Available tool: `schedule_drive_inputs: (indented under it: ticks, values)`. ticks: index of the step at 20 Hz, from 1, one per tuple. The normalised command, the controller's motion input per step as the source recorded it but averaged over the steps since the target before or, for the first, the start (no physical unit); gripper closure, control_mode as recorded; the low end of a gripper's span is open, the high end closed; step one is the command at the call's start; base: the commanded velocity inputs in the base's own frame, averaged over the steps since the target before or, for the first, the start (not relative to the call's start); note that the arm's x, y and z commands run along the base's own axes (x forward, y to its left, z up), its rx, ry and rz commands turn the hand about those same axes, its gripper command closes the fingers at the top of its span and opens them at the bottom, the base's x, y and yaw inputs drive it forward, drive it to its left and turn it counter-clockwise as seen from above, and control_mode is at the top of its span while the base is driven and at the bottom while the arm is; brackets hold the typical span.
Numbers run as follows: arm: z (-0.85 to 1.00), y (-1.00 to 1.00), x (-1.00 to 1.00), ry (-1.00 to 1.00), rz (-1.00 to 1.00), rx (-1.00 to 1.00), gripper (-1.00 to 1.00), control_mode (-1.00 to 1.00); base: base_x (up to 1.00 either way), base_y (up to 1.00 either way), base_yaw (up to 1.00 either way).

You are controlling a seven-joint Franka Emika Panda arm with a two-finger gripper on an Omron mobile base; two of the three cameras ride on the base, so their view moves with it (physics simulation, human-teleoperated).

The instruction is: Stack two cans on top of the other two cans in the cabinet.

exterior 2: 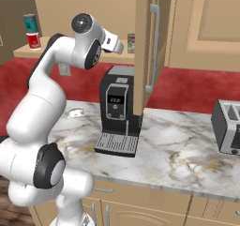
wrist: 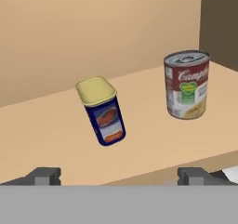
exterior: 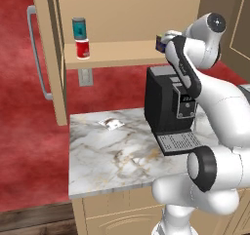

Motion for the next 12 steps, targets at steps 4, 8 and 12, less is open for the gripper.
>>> schedule_drive_inputs:
  ticks: [4, 8, 12]
  values:
    - [-0.04, 0.09, 0.2, 0.0, 0.0, 0.0, -1.0, -1.0, 0.0, 0.0, 0.0]
    - [-0.03, 0.08, 0.22, 0.0, 0.0, 0.0, -1.0, -1.0, 0.0, 0.0, 0.0]
    - [-0.04, 0.0, 0.28, 0.0, 0.0, -0.02, -1.0, -1.0, 0.0, 0.0, 0.0]
